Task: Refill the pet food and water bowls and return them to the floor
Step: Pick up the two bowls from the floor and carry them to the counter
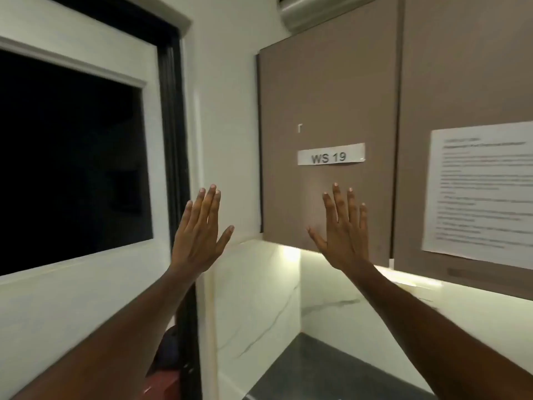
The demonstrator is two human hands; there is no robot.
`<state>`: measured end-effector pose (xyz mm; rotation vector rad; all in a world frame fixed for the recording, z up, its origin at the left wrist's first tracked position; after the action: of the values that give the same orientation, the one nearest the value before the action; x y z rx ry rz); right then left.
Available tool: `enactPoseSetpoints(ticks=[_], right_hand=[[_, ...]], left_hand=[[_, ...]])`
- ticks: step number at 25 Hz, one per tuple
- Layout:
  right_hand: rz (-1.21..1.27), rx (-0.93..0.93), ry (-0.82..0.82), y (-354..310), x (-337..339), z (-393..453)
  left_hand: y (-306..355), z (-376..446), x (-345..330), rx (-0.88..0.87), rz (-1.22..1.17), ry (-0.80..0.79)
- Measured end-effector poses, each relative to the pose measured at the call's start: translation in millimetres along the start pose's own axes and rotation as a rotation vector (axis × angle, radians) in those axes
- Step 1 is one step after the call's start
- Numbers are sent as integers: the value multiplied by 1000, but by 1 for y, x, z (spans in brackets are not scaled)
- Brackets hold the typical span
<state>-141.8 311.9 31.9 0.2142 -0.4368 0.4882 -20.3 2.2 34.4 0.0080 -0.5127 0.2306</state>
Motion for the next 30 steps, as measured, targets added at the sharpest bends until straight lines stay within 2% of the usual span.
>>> enactPoseSetpoints(ticks=[4,9,18,25,30], right_hand=[[207,120,-44,-113,-50,14],[480,305,-70,-305,-106,18],[753,507,-208,-572,-203,0],[861,559,-389,-724,-302,-60],[858,562,-542,-785,-368,-110]], left_hand=[[-105,-51,18,183,226,-25],[-251,-121,50,391,433,-98],[-463,-236,70,634,579,-212],[-581,-356,16,747,612,-425],[-635,-429,-36,851,565,-568]])
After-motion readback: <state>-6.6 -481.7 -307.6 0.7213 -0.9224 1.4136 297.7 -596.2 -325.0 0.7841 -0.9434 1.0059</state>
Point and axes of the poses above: each hand's wrist, its own z-axis towards the middle knuckle, its own x-axis out of the back of the hand, y = z × x, the point moved 4 cm from there along z, towards the middle knuckle, and after that the axes turned 7 degrees about x, right-handed, at the moved point
